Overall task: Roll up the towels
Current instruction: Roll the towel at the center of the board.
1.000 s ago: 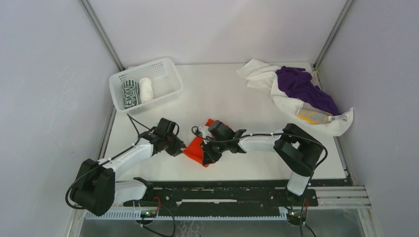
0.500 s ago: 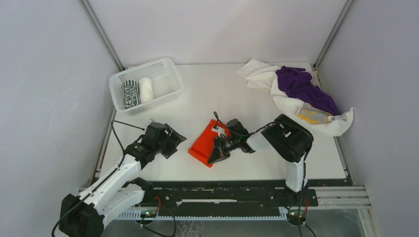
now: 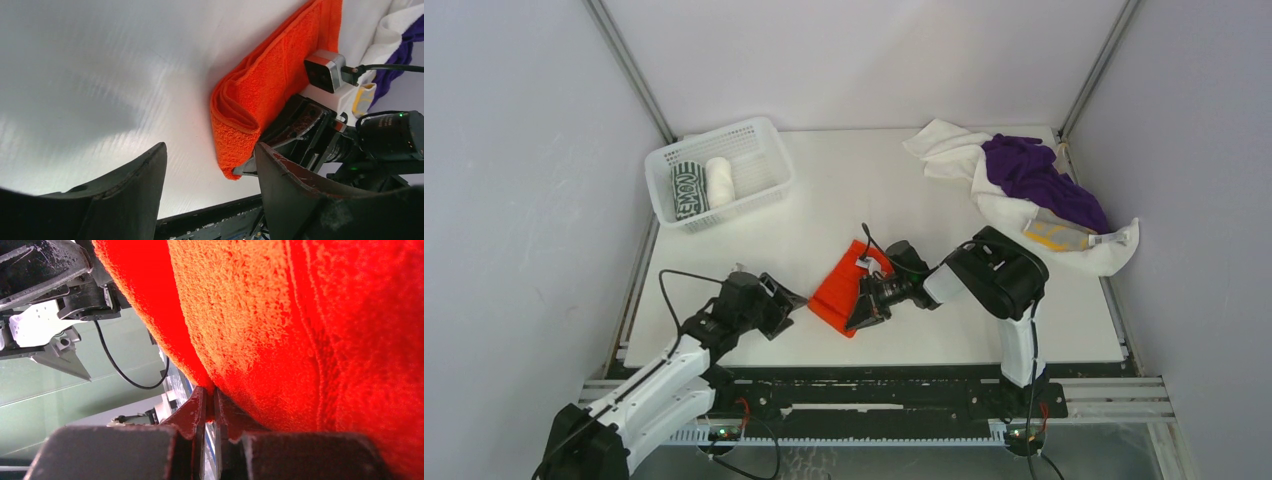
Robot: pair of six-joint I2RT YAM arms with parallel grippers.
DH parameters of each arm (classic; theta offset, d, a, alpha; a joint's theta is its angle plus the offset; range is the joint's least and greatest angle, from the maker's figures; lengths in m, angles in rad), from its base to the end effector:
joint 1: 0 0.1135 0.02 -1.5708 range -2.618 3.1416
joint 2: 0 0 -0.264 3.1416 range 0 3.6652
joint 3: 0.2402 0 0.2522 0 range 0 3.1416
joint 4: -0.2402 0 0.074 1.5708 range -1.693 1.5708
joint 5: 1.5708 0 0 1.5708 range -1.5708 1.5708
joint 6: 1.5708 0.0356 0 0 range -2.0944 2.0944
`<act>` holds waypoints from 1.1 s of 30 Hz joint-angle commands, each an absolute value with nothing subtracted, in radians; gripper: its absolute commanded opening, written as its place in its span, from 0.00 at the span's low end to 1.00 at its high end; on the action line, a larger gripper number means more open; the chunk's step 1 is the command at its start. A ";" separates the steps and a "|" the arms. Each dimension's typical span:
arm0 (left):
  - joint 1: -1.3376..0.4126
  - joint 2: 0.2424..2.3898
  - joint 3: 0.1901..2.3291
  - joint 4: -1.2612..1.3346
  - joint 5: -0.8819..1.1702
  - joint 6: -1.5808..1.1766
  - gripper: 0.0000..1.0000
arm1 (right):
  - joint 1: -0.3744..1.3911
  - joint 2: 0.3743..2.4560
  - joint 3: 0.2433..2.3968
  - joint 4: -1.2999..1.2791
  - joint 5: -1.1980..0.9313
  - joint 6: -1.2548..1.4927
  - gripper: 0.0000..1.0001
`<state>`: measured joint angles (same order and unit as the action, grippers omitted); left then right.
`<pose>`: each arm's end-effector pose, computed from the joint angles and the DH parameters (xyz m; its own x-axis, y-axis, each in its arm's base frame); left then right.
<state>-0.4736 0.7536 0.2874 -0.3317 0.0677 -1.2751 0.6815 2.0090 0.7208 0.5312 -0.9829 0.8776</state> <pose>0.1322 -0.0704 0.1592 -0.6612 -0.7336 -0.1571 -0.4646 0.5648 -0.6820 0.2346 0.2284 0.0697 -0.9709 -0.2382 -0.0249 -0.1132 0.3645 0.9243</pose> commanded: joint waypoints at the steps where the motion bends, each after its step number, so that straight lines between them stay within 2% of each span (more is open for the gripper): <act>1: -0.492 0.773 0.241 -0.171 0.106 -1.308 0.68 | 0.669 2.040 0.725 0.519 -0.953 0.879 0.00; 22: -0.540 1.038 0.239 -0.032 0.054 -1.310 0.60 | 0.667 2.046 0.757 0.466 -0.949 0.859 0.00; 26: -0.540 1.101 0.263 -0.051 0.040 -1.300 0.60 | 0.667 2.018 0.772 0.413 -0.934 0.827 0.00; 33: -0.540 1.178 0.258 -0.052 0.042 -1.310 0.53 | 0.677 1.958 0.825 0.278 -0.890 0.760 0.02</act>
